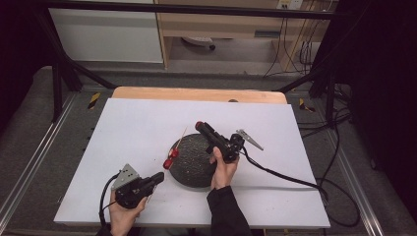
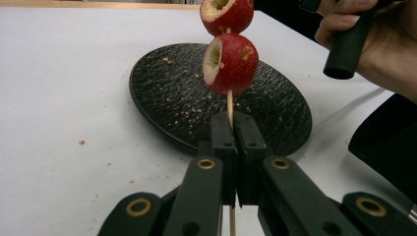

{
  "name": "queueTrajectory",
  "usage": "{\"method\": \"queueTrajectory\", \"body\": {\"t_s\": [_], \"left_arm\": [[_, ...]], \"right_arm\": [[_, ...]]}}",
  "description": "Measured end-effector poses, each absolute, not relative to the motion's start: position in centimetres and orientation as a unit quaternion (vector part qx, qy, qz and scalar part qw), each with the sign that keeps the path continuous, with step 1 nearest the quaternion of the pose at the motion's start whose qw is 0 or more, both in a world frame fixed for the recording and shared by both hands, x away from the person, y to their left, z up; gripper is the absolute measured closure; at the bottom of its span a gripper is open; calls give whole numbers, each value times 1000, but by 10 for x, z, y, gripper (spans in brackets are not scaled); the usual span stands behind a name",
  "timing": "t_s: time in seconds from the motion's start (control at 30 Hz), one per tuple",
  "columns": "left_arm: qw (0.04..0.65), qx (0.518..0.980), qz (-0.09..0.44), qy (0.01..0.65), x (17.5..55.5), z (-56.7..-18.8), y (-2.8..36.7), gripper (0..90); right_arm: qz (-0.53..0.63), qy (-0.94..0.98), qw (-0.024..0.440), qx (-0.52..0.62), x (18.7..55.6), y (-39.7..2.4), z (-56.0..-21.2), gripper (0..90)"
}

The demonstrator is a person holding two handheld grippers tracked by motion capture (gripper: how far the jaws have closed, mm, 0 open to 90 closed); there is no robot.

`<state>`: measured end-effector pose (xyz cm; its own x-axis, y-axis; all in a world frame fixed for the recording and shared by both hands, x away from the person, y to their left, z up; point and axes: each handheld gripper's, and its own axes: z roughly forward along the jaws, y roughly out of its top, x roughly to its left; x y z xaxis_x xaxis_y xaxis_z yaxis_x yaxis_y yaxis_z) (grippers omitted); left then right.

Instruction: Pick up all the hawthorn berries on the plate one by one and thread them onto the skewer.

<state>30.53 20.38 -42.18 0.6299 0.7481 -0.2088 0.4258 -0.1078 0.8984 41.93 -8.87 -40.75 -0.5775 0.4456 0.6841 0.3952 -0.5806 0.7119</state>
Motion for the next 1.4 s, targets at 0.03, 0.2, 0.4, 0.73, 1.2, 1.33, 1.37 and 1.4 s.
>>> {"method": "queueTrajectory", "body": {"t_s": [0.03,0.2,0.4,0.73,1.2,1.33,1.37,1.4], "left_arm": [[536,727,151,402,305,-422,202,883],[537,729,151,396,305,-421,192,883],[539,729,150,394,305,-421,183,883],[543,729,148,391,304,-421,171,883],[547,722,151,395,306,-422,167,883],[551,720,152,394,306,-421,164,883],[551,719,152,395,306,-421,163,883],[552,719,152,394,306,-421,162,883]], "right_arm": [[762,456,18,459,420,-89,-407,638],[766,450,21,458,422,-91,-404,639],[774,438,21,457,424,-93,-401,638],[785,422,23,453,423,-94,-399,639],[787,419,16,452,421,-93,-400,639],[790,416,15,451,421,-92,-401,639],[790,416,14,451,421,-92,-401,639],[790,415,13,450,420,-92,-401,639]]}}
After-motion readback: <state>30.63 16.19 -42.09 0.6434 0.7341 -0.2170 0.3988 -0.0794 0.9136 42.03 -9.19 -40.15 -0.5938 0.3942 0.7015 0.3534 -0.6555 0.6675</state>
